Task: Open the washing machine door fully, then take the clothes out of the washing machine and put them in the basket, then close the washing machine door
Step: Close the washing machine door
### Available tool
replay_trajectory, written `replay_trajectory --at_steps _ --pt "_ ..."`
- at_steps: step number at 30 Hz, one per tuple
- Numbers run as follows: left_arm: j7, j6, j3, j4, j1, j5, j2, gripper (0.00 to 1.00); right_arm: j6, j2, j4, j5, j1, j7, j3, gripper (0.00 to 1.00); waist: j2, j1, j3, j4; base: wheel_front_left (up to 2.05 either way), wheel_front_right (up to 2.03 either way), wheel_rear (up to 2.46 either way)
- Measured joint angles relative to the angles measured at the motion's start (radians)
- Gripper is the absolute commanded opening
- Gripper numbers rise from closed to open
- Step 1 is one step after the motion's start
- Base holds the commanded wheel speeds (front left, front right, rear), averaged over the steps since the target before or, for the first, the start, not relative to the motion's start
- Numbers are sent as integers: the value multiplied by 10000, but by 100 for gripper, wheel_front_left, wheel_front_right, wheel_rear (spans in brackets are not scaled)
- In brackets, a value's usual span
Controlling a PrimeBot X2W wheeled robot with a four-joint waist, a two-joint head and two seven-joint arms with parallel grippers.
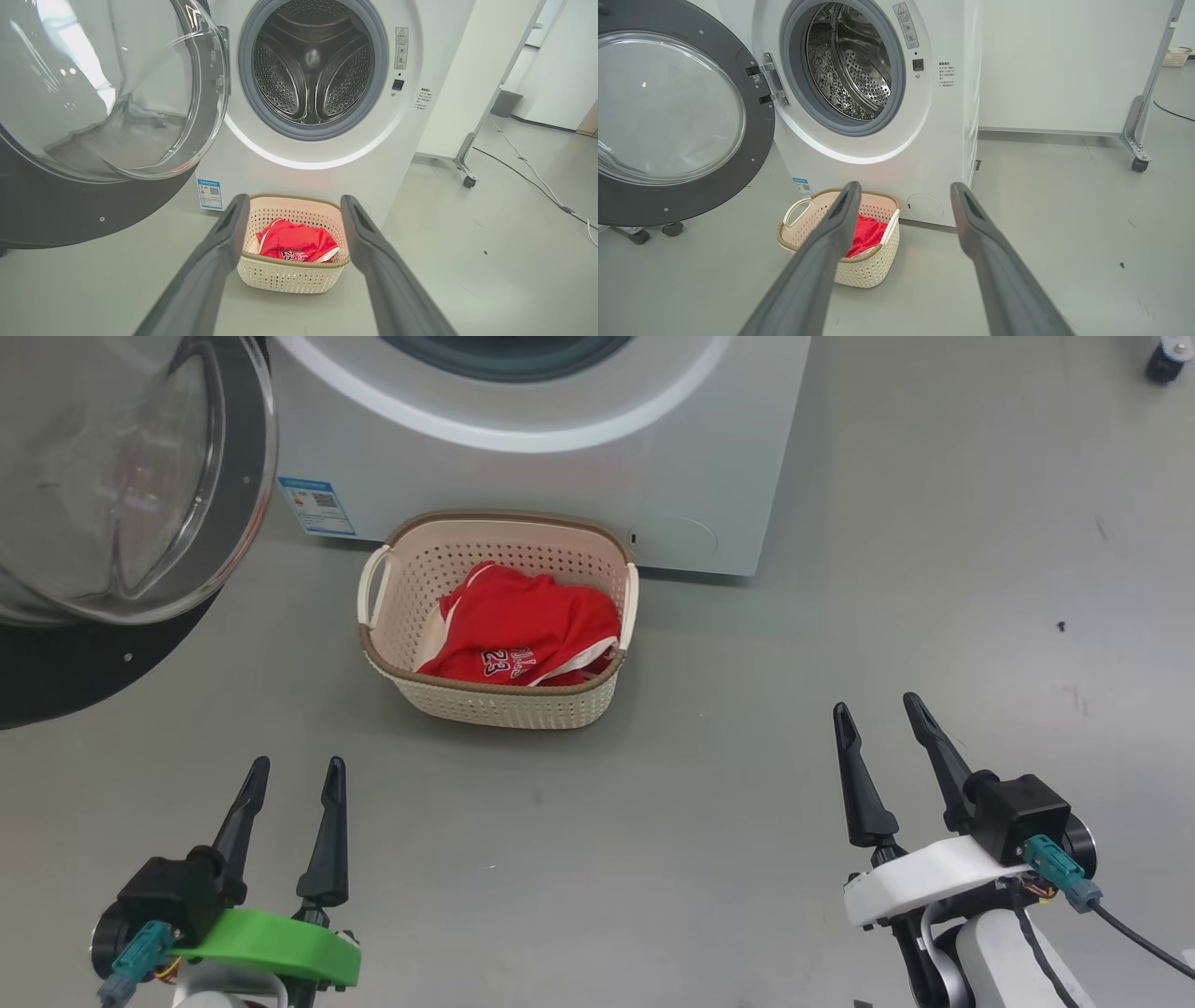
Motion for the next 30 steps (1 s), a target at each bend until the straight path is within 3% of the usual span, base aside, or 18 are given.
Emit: replay_trajectory --at_steps 30 --pt "0 4 892 -67 -19 69 -251 100 286 -92 531 -169 -512 0 750 100 0 0 80 4022 0 0 0"
